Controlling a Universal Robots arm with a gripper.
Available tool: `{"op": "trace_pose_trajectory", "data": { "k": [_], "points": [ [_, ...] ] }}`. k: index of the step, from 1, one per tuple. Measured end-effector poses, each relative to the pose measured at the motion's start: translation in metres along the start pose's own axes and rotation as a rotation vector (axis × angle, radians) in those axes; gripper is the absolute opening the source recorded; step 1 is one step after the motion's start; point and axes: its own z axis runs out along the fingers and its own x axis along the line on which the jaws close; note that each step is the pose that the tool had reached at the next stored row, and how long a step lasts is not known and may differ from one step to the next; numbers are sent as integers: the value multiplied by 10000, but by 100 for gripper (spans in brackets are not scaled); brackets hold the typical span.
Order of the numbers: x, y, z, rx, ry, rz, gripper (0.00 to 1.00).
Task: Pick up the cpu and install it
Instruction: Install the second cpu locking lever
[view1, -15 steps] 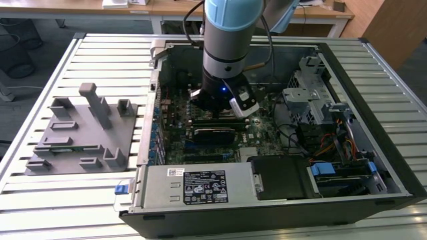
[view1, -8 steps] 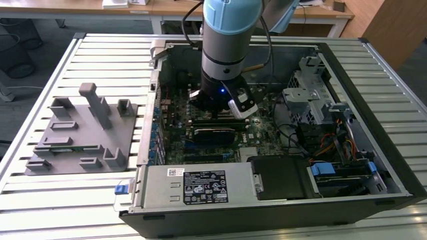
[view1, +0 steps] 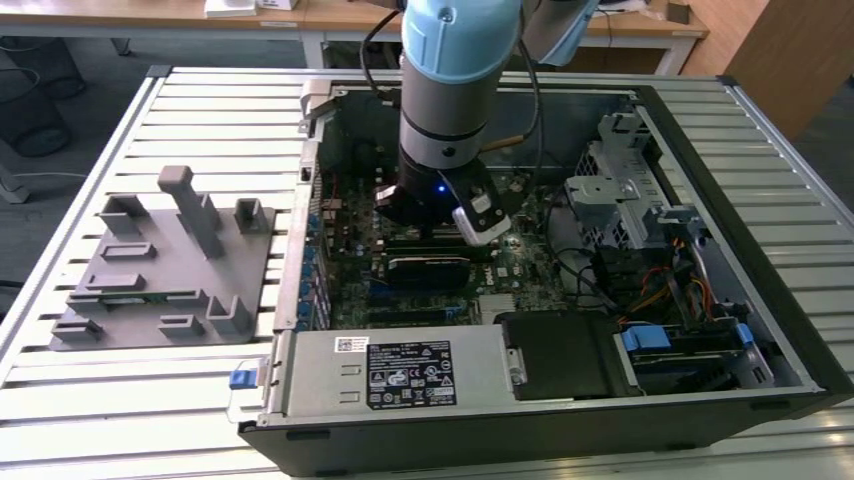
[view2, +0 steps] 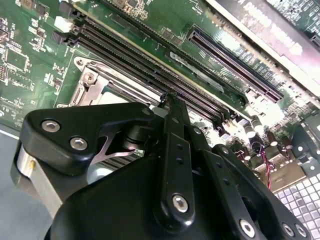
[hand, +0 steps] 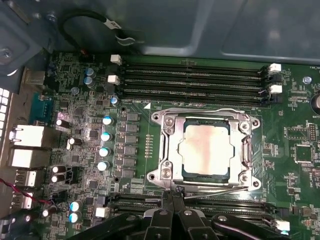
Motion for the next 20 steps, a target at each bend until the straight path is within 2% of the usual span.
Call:
{"op": "trace_pose_trajectory", "data": {
  "k": [5,10,16,20],
  "points": [
    [22,-38,14,-288,-12,-6,11],
    [49,-73,27,-390,-16,-10,11],
    [62,-118,32,-582,-24,-13,11],
    [77,-138,39,-674,-28,-15,11]
  ]
}}
